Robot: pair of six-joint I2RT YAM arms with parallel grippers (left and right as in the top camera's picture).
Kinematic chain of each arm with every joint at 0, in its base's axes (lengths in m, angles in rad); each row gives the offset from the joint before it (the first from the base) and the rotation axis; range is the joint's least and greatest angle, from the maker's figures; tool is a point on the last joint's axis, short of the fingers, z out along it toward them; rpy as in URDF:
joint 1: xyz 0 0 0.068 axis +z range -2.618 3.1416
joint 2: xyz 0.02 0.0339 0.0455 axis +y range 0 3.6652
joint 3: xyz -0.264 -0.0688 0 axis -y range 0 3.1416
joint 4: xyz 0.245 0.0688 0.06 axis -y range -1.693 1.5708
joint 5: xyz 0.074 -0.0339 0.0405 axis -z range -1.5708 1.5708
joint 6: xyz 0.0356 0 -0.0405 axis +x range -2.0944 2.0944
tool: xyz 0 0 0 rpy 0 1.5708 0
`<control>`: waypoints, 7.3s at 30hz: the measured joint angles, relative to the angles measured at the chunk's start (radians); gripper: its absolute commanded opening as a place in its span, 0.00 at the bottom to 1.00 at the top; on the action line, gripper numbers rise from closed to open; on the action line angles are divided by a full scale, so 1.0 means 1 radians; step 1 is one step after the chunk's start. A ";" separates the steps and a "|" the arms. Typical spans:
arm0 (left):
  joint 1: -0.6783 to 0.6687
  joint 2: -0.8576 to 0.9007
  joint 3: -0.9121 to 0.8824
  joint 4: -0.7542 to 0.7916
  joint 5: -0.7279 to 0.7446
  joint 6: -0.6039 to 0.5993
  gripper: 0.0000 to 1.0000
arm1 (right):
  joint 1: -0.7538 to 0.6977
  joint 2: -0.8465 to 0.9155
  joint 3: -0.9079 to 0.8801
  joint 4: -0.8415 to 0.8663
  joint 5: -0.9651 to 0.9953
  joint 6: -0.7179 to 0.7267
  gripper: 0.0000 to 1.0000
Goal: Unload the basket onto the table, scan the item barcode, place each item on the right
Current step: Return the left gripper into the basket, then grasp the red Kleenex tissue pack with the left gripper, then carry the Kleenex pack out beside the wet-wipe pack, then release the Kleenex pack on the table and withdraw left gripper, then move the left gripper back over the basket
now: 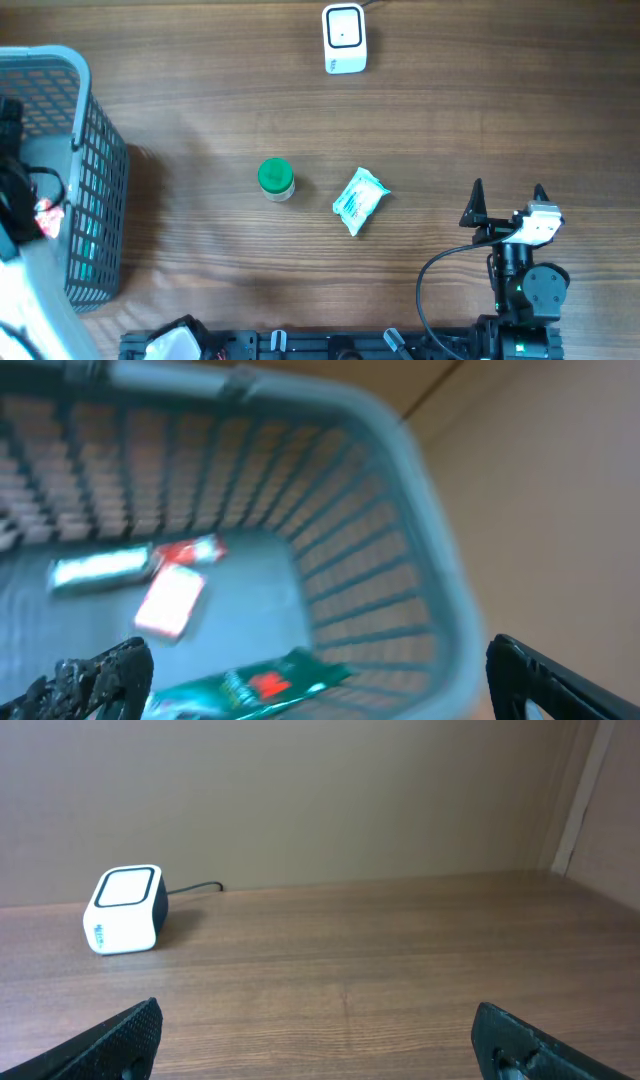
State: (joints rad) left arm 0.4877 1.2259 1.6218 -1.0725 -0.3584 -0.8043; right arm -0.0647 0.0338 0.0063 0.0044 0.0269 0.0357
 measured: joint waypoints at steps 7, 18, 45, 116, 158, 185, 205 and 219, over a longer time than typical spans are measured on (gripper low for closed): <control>0.185 0.281 0.001 -0.142 0.167 -0.054 1.00 | 0.000 0.000 0.000 0.000 0.000 0.000 1.00; 0.320 0.598 -0.051 -0.148 0.230 -0.077 1.00 | 0.000 0.000 0.000 0.000 0.000 0.000 1.00; 0.320 0.659 -0.370 0.269 0.224 -0.072 0.04 | 0.000 0.000 0.000 0.000 0.000 0.000 1.00; -1.169 0.212 -0.387 0.332 0.517 -0.070 0.04 | 0.000 0.000 0.000 0.000 0.000 0.000 1.00; -1.319 0.211 -0.385 0.289 0.261 0.000 1.00 | 0.000 0.000 0.000 0.000 0.000 0.000 1.00; -0.676 -0.209 -0.253 0.321 0.140 0.277 1.00 | 0.000 0.000 0.000 0.000 0.000 0.000 1.00; -0.419 -0.213 -0.098 0.419 0.134 0.288 1.00 | 0.000 0.000 0.000 0.000 0.000 0.000 1.00; -0.187 -0.137 -0.096 0.224 -0.008 0.156 1.00 | 0.000 0.000 0.000 0.000 0.000 0.000 1.00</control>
State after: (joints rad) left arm 0.3004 1.0885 1.5257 -0.8486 -0.3668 -0.6483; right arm -0.0647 0.0338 0.0063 0.0044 0.0269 0.0353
